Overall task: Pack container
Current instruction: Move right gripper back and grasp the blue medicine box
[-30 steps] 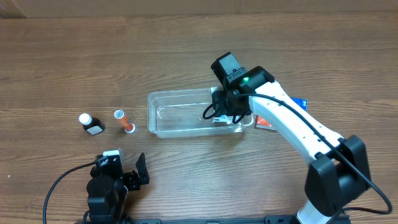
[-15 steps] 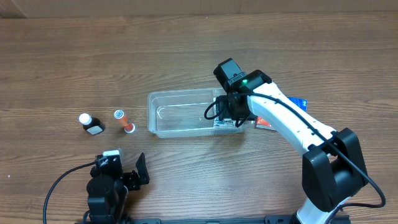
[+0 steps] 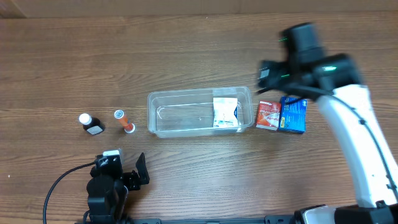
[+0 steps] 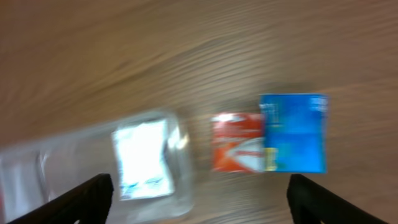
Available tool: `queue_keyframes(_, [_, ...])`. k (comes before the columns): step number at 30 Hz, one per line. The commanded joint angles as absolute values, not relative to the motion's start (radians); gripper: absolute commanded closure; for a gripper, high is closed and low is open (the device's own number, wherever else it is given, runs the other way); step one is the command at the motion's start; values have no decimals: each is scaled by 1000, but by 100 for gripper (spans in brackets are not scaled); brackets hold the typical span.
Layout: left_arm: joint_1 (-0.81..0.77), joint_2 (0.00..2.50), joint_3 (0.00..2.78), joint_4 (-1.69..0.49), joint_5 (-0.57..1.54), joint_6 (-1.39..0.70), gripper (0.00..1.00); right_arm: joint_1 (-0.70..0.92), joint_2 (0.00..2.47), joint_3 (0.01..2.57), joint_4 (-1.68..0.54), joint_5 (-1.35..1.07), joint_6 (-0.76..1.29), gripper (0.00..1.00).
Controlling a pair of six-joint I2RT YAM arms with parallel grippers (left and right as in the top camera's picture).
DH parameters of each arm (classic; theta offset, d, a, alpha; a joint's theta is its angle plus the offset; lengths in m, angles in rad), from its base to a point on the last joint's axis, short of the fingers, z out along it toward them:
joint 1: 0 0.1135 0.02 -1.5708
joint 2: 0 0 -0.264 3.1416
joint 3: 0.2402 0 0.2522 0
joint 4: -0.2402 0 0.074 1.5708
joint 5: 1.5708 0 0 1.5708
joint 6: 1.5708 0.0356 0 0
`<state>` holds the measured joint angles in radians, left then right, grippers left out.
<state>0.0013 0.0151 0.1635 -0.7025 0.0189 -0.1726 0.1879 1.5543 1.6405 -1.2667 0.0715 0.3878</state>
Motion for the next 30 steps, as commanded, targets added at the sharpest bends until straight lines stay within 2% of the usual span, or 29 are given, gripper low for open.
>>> queue_keyframes(1, [-1, 5, 160, -699, 12, -157, 0, 7, 1587, 1600, -1263, 49, 332, 3])
queue_keyframes(5, [-1, 5, 160, -699, 12, -157, 0, -83, 1666, 1467, -1176, -16, 282, 0])
queue_keyframes(12, [-1, 5, 160, -699, 12, -157, 0, -86, 1868, 1377, -1098, 36, 227, 0])
queue_keyframes(22, [-1, 5, 160, -699, 12, -157, 0, -86, 1957, 1256, -973, -32, 174, 0])
queue_keyframes(24, [-1, 5, 160, -699, 12, -157, 0, -86, 1957, 1250, -970, -31, 187, 8])
queue_keyframes(25, [-1, 5, 160, -699, 12, -157, 0, -86, 1957, 1250, -970, -23, 203, 18])
queue_keyframes(27, [-1, 5, 160, -699, 12, -157, 0, -86, 1952, 1264, -983, -16, 213, 29])
queue_keyframes(30, [-1, 5, 160, -699, 12, -157, 0, -85, 1914, 1353, -1079, -16, 213, 32])
